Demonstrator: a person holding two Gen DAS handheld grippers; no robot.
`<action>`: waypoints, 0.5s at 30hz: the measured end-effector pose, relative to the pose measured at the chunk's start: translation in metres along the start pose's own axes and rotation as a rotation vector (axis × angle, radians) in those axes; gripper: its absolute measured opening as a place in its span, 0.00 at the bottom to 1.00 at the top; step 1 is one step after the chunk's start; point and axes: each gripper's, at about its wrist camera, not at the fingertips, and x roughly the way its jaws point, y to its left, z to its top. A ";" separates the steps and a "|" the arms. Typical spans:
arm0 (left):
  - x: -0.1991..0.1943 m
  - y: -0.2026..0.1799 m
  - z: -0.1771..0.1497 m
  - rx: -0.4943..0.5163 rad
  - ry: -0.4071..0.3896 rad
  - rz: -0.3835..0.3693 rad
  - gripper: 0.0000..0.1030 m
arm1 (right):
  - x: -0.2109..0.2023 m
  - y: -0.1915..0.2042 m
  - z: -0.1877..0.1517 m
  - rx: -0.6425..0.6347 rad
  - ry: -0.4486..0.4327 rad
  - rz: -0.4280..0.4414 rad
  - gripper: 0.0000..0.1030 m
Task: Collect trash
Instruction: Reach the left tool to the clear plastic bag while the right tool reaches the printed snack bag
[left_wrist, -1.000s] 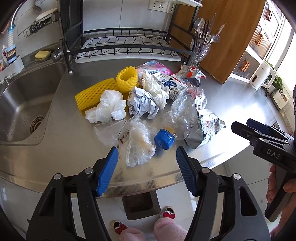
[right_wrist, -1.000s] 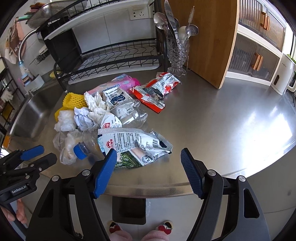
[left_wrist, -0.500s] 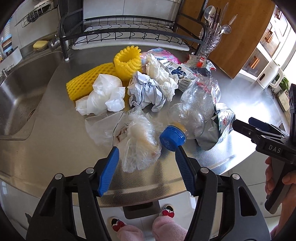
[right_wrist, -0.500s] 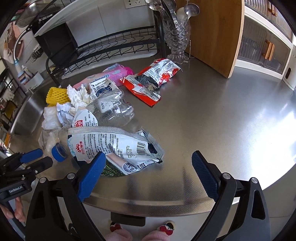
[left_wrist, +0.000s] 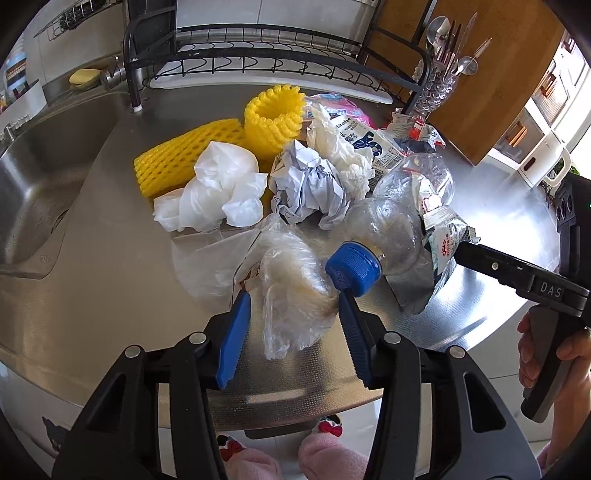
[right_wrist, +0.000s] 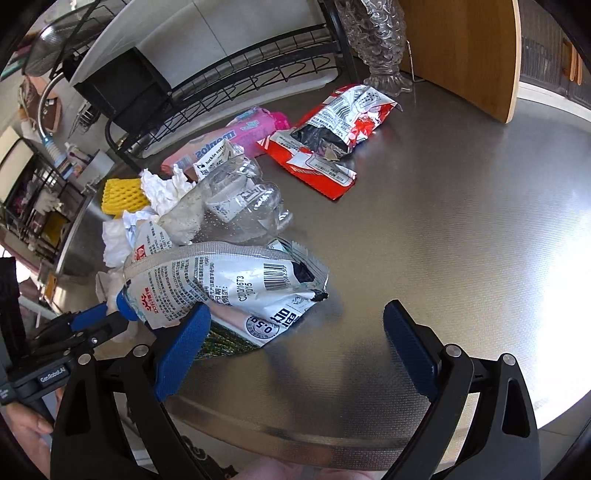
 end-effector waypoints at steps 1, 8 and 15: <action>0.001 0.000 0.001 -0.001 0.005 -0.003 0.40 | 0.001 0.002 0.001 0.008 0.002 0.027 0.92; 0.007 -0.002 0.003 0.018 0.014 -0.021 0.27 | 0.009 0.010 0.007 0.017 0.013 0.099 0.81; 0.007 0.002 0.007 0.019 0.016 -0.040 0.20 | 0.014 0.024 0.008 -0.056 0.034 0.078 0.28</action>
